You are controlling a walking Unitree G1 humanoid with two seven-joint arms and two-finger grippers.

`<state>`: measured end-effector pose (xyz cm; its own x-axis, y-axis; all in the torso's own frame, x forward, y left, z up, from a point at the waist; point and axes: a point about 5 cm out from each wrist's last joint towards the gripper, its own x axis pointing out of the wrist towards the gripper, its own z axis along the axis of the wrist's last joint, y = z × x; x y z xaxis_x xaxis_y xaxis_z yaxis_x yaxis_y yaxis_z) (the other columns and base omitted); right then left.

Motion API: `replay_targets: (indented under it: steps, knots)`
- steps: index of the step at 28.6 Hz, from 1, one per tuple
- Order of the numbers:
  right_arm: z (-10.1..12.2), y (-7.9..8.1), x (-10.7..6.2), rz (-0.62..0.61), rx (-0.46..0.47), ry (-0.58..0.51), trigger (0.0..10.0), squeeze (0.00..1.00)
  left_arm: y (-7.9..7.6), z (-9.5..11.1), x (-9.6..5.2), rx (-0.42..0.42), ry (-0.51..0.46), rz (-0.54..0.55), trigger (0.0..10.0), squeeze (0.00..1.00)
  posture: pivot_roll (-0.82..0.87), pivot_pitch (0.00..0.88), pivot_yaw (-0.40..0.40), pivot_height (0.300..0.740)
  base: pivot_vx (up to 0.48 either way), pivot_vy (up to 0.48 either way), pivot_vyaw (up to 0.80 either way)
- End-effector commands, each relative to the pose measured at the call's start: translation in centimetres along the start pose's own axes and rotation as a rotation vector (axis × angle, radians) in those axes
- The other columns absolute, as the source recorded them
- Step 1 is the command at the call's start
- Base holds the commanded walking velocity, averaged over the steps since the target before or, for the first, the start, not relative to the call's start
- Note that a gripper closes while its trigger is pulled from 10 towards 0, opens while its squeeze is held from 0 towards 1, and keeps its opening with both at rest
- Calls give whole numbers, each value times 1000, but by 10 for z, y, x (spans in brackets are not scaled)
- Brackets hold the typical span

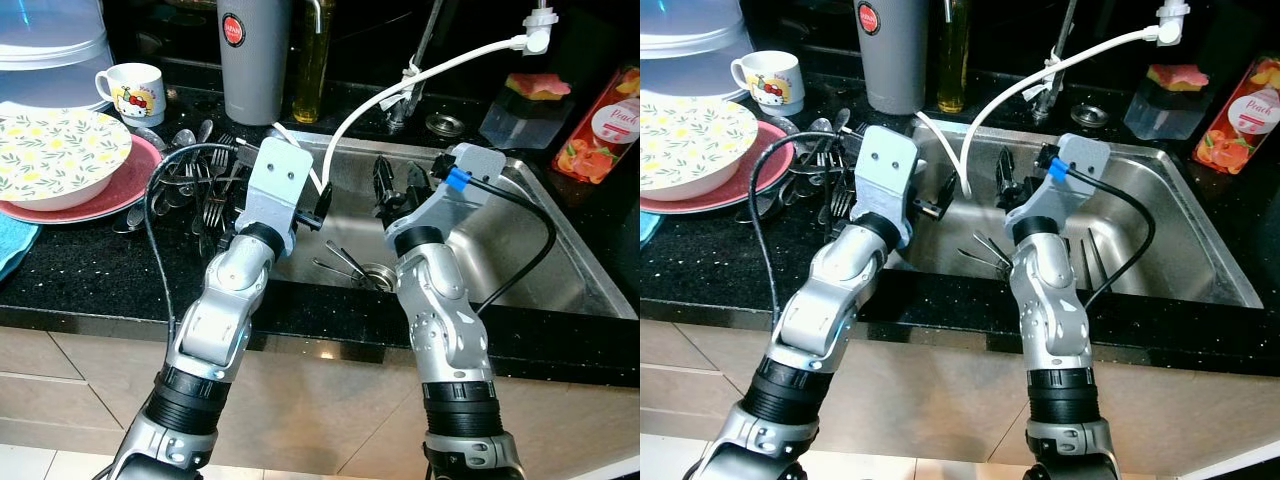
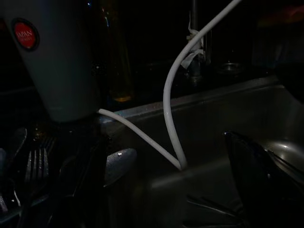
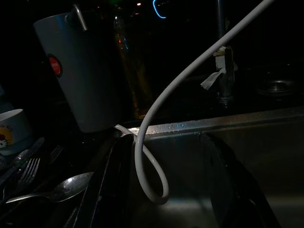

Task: Kitchen organization

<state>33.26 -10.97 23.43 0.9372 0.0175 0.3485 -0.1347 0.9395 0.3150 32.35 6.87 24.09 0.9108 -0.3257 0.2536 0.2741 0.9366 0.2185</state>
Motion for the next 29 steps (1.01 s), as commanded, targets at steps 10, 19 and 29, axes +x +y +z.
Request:
replay_targets:
  steps: [10, 19, 29]
  knots:
    - [0, -1, -1, -10, 7, -2, 10000, 0, -5, 5, -2, 12, -7, 7, 10000, 0, 270, 85, -92, 740, 0, 0, 0]
    - [3, -3, 0, -12, 2, -13, 10000, 0, -8, 10, -1, 25, -25, -2, 10000, 0, 274, 82, -94, 740, 0, 0, 0]
    - [4, -4, 1, -11, -5, -16, 10000, 0, -6, 8, -1, 30, -12, 11, 10000, 0, 275, 89, -97, 740, 0, 0, 0]
